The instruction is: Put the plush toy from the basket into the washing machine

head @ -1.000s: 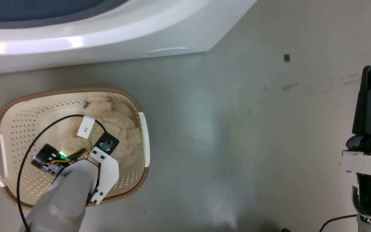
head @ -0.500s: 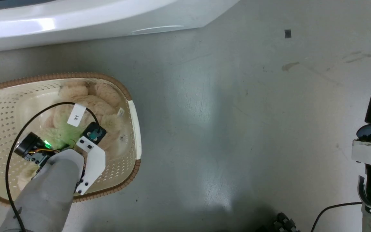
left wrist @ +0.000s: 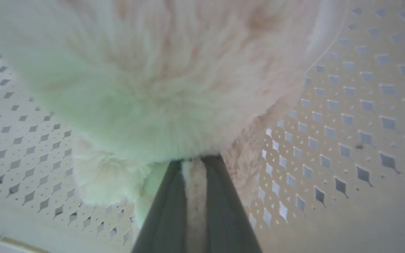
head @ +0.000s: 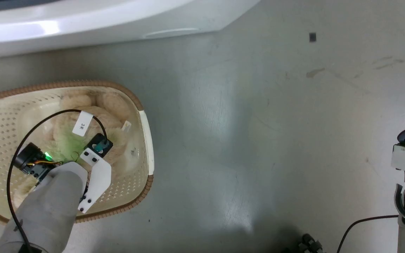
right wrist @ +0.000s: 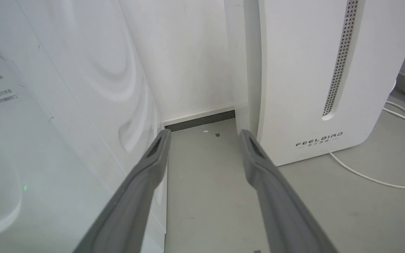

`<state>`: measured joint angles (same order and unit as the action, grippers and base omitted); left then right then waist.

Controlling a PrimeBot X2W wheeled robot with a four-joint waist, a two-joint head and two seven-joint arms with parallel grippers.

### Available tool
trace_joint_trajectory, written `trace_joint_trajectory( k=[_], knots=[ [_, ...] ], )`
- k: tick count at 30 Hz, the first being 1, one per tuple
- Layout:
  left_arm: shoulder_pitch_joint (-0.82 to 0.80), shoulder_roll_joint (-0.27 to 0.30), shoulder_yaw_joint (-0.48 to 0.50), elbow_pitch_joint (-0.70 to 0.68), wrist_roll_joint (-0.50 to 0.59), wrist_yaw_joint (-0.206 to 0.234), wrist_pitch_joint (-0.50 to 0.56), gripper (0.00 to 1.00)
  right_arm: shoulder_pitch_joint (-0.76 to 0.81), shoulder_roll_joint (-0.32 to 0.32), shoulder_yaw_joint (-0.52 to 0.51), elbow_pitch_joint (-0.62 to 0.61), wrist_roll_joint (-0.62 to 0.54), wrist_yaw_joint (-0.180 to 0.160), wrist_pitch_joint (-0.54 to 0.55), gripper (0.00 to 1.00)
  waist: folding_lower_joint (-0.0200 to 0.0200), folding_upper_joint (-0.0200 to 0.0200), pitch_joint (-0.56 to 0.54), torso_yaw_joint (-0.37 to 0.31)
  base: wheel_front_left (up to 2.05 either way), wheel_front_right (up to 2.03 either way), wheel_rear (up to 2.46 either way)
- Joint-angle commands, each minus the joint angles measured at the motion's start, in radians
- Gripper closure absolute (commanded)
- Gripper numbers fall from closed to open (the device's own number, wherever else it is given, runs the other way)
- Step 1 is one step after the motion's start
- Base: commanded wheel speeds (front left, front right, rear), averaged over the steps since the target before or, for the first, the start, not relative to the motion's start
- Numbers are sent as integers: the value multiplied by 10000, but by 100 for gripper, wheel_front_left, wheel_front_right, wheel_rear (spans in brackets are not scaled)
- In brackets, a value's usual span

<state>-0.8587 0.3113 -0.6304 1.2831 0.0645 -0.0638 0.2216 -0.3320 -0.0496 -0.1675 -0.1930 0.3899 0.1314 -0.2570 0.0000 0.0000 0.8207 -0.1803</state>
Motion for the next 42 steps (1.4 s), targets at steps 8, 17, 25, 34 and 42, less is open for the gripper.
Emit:
trace_joint_trajectory(
  k=[8, 17, 25, 34, 42],
  knots=[
    [638, -349, 43, 77, -446, -109, -908, 100, 289, -6, -51, 306, -168, -7, -47, 0, 0, 0, -1557, 440, 0, 0, 0],
    [1490, -1076, 69, 77, -928, -280, -1723, 100, 1031, -6, -80, 682, -418, -7, -47, 0, 0, 0, -3328, 1065, 0, 0, 0],
    [1964, -1497, -35, 77, -1182, -455, -2738, 100, 1696, -6, -121, 927, -553, -7, -47, 0, 0, 0, -4609, 1493, 0, 0, 0],
    [2242, -1886, 197, 55, -1714, -360, -4126, 100, 2410, -6, -198, 1114, -543, -7, -47, 0, 0, 0, -5753, 1824, 0, 0, 0],
    [2332, -2178, 359, -534, -2066, -49, -4722, 100, 2921, -6, -278, 1195, -533, -7, -47, 0, 0, 0, -6434, 2080, 0, 0, 0]
  ],
)
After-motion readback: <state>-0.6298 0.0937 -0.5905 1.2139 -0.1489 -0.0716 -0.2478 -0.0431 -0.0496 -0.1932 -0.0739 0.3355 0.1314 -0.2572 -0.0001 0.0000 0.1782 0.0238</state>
